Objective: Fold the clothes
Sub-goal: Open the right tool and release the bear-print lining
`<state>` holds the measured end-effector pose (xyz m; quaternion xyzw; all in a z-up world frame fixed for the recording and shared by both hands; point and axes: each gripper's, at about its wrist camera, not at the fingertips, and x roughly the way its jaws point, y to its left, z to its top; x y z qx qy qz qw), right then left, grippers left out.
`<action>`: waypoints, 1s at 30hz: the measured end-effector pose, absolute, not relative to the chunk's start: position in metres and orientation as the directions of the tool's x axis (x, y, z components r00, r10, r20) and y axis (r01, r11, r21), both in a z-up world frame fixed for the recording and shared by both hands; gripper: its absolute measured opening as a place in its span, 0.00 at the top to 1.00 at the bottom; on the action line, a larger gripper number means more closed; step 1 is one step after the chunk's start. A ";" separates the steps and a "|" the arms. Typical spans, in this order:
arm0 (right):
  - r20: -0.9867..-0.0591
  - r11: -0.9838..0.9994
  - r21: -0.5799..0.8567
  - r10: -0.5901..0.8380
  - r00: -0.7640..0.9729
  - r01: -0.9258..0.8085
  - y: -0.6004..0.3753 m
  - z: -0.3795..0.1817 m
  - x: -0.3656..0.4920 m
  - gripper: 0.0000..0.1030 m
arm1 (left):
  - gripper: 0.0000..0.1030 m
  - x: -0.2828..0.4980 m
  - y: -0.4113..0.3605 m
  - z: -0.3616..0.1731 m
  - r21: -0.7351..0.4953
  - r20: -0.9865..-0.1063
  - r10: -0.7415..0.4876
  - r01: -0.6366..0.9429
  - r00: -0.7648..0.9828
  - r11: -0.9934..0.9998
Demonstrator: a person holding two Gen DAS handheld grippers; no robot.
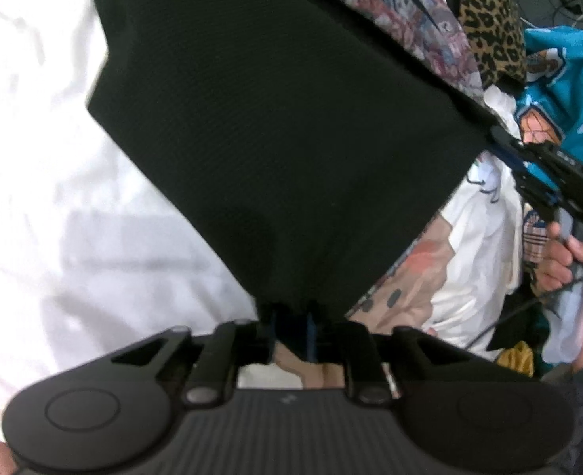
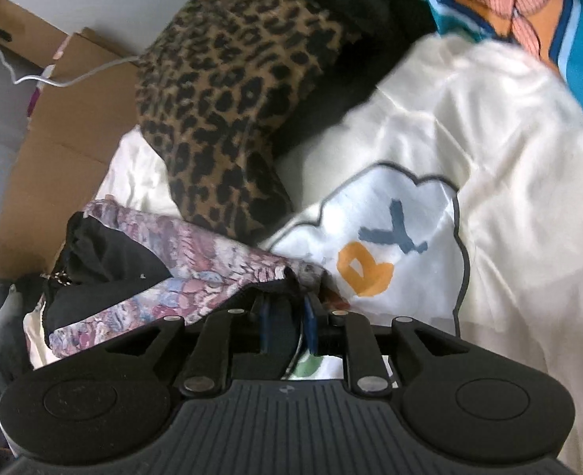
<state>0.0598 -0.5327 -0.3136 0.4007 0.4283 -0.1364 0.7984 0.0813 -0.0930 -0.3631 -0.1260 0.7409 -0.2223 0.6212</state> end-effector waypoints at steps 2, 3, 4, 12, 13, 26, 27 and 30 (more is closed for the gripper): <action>-0.797 0.665 0.487 0.073 0.599 0.566 -0.530 -0.301 0.060 0.81 | 0.61 0.085 -0.091 -0.355 -0.460 -0.881 -0.438 0.104 -0.181 0.882; -0.796 0.678 0.472 0.053 0.603 0.564 -0.528 -0.295 0.062 0.81 | 0.53 0.086 -0.089 -0.351 -0.441 -0.892 -0.420 0.115 -0.167 0.890; -0.791 0.680 0.474 0.049 0.610 0.559 -0.527 -0.291 0.062 0.81 | 0.52 0.087 -0.087 -0.347 -0.425 -0.901 -0.405 0.128 -0.156 0.896; -0.748 0.714 0.482 0.034 0.663 0.508 -0.513 -0.264 0.067 0.81 | 0.52 0.103 -0.061 -0.329 -0.341 -0.940 -0.335 0.120 -0.070 0.932; -0.746 0.720 0.481 0.035 0.665 0.500 -0.509 -0.263 0.068 0.81 | 0.51 0.108 -0.057 -0.327 -0.335 -0.942 -0.331 0.111 -0.056 0.936; -0.715 0.791 0.465 0.072 0.695 0.397 -0.480 -0.249 0.079 0.81 | 0.49 0.183 -0.015 -0.300 -0.275 -0.956 -0.267 -0.050 0.121 0.960; -0.714 0.797 0.465 0.081 0.695 0.386 -0.477 -0.249 0.080 0.81 | 0.49 0.186 -0.012 -0.299 -0.274 -0.955 -0.264 -0.065 0.134 0.960; -0.715 0.823 0.449 0.098 0.693 0.347 -0.467 -0.247 0.082 0.78 | 0.47 0.197 -0.002 -0.299 -0.279 -0.951 -0.259 -0.105 0.167 0.955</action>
